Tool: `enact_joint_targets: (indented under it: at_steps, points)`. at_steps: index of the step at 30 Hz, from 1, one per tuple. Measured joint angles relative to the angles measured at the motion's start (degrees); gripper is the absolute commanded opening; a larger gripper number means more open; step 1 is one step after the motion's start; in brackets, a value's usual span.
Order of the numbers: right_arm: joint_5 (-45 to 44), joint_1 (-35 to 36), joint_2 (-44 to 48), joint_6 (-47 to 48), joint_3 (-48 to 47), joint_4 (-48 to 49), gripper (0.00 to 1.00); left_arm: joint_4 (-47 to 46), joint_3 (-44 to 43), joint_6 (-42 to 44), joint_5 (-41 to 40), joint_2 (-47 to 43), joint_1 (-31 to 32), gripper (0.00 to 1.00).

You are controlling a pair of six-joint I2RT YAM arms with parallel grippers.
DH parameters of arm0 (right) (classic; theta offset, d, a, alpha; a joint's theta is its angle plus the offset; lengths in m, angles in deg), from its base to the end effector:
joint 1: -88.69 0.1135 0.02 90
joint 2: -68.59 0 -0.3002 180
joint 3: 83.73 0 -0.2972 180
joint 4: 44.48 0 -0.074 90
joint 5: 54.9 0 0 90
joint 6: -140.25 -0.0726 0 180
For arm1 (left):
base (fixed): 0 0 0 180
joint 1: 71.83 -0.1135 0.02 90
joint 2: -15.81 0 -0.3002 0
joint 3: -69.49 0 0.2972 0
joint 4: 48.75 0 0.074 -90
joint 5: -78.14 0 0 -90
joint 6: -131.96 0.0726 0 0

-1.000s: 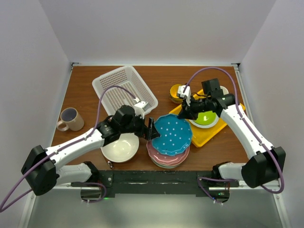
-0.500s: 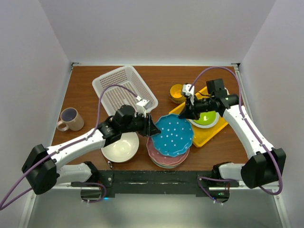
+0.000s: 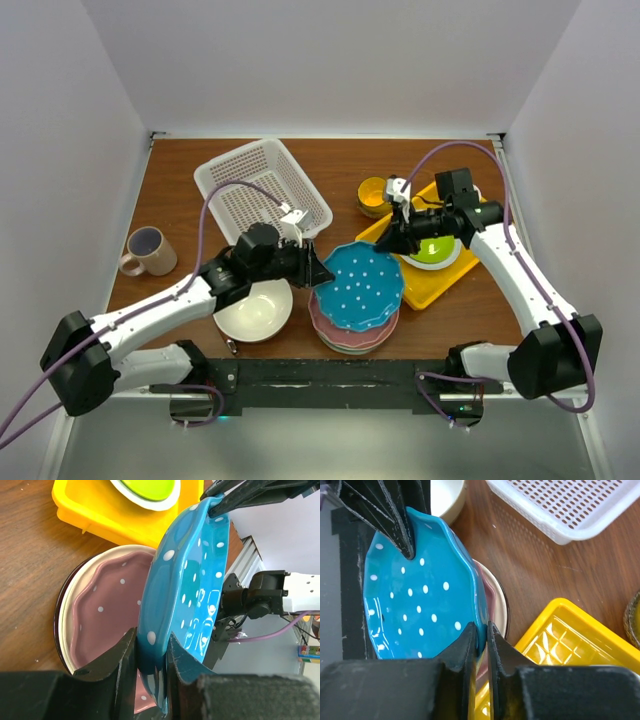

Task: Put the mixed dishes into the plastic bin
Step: Pick up the plate at the center of the board.

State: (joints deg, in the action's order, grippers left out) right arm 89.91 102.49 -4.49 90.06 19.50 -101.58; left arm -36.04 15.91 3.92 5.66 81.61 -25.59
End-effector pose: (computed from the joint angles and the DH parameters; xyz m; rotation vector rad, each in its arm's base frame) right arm 0.2755 0.1288 0.3268 -1.3062 1.7631 0.9316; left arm 0.2037 -0.2443 0.2640 0.3735 2.1819 -1.1946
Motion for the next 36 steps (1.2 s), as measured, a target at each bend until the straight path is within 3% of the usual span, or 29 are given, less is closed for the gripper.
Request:
enact_joint_targets:
  at_steps: [2,3,10,27,36]
  points:
    - [1.3,0.0,0.3,-1.1,0.2,0.2,0.40,0.4,0.5,-0.2,-0.6,-1.4,0.1,0.00]
    - [2.1,-0.1,0.5,-1.7,0.3,0.5,0.49,1.3,0.6,-0.3,-1.1,-2.2,0.3,0.00]
    - [5.4,-2.5,3.7,-4.0,1.0,1.8,0.78,4.6,1.6,-0.5,-3.5,-6.4,0.3,0.00]
    - [13.4,-16.2,10.3,-5.2,2.6,3.1,0.84,9.0,1.6,-0.9,-3.0,-14.1,-8.0,0.00]
    - [15.0,-18.6,11.7,-6.1,5.6,4.4,0.84,11.9,1.3,-0.3,-3.8,-16.7,-12.0,0.00]
